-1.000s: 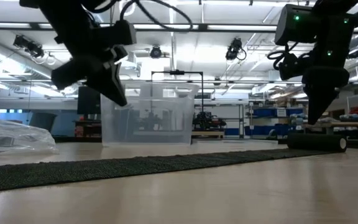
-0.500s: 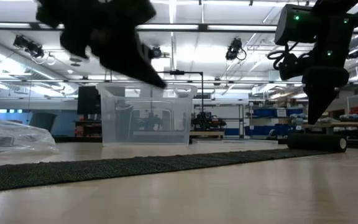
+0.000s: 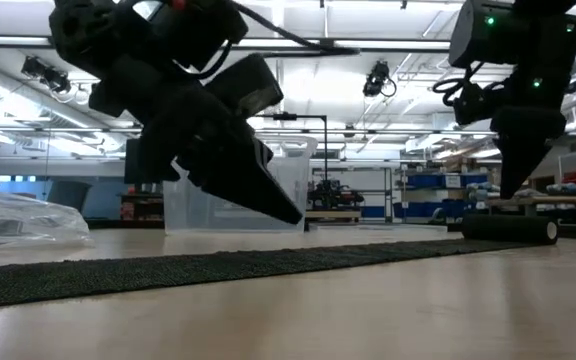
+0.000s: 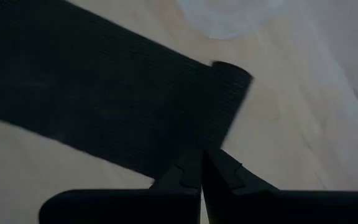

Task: Roll bandage
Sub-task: Roll the black bandage

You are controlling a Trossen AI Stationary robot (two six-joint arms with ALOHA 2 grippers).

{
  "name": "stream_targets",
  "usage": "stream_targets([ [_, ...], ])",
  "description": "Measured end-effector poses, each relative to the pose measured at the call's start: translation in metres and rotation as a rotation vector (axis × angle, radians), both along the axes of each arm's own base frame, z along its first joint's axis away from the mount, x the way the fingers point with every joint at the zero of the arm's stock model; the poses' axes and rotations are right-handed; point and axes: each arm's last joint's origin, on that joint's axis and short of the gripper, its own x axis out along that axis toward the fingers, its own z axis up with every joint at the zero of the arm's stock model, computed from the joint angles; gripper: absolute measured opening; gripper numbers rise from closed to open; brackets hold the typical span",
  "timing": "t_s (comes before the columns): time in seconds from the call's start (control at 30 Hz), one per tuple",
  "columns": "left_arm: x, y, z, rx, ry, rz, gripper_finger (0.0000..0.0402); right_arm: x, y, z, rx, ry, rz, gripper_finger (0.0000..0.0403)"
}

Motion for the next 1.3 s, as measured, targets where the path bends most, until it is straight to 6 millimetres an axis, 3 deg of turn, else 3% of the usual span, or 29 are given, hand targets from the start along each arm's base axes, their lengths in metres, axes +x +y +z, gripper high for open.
stream_targets([
  [0.57,0.001,0.003,-0.014,-0.041,0.056,0.014,0.0000,0.012,-0.003,-0.024,-0.007,0.126,-0.067,0.0000],
  [0.97,0.001,0.003,-0.015,-0.043,0.059,0.017,0.0000,0.021,0.003,-0.020,0.062,0.011,-0.022,0.0000],
  [1.3,0.001,0.003,-0.015,-0.043,0.060,0.018,0.0000,0.019,0.002,-0.019,0.022,0.029,-0.041,0.0000],
])
